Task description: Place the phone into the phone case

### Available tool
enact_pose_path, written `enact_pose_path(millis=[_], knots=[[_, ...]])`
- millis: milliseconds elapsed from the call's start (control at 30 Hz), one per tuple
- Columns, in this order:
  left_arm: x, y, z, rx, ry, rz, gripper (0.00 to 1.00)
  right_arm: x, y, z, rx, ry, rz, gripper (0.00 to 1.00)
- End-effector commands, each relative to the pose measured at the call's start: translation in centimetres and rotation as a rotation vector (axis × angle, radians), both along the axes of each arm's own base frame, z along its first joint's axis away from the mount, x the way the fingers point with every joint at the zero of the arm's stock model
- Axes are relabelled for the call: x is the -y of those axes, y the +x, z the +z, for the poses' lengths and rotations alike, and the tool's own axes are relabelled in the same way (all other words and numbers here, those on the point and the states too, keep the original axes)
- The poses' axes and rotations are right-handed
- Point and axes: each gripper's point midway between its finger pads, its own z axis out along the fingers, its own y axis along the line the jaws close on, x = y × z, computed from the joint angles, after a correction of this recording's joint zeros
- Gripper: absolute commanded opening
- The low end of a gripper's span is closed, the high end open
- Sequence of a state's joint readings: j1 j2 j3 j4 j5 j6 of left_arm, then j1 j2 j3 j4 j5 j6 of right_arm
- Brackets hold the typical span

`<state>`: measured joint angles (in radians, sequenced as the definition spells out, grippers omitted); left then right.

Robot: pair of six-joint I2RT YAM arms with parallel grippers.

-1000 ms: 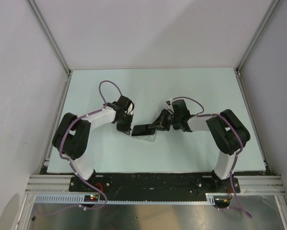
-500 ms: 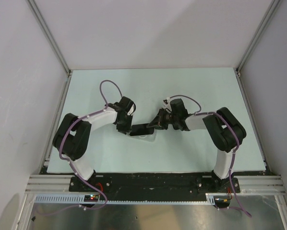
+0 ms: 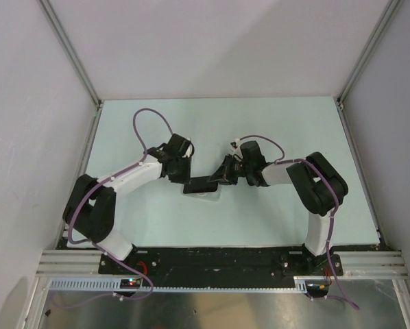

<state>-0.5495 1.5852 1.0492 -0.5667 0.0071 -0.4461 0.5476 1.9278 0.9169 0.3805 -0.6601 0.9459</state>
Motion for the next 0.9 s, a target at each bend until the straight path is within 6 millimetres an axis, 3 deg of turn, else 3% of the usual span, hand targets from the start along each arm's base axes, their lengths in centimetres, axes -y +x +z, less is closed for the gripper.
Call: enact_pose_path(millis=[0,100,300,867], knots=[[-2.2,2.4,1.9,0.13,0.062,0.188,0.26,3.0,-0.8,-6.9,-0.092,-0.248,-0.087,0.0],[-3.2,2.3,0.7,0.121,0.099,0.258,0.14,3.4,-0.9,-7.1,-0.09,-0.271,-0.091,0.0],[-3.1,2.2,-1.6,0.072,0.129,0.283,0.01,3.7,-1.0,-7.0,-0.064,-0.322,-0.102,0.0],[-3.1,1.1,-4.4,0.042,0.159,0.297,0.0,4.0,-1.6,-7.9,-0.053,-0.392,-0.127,0.0]])
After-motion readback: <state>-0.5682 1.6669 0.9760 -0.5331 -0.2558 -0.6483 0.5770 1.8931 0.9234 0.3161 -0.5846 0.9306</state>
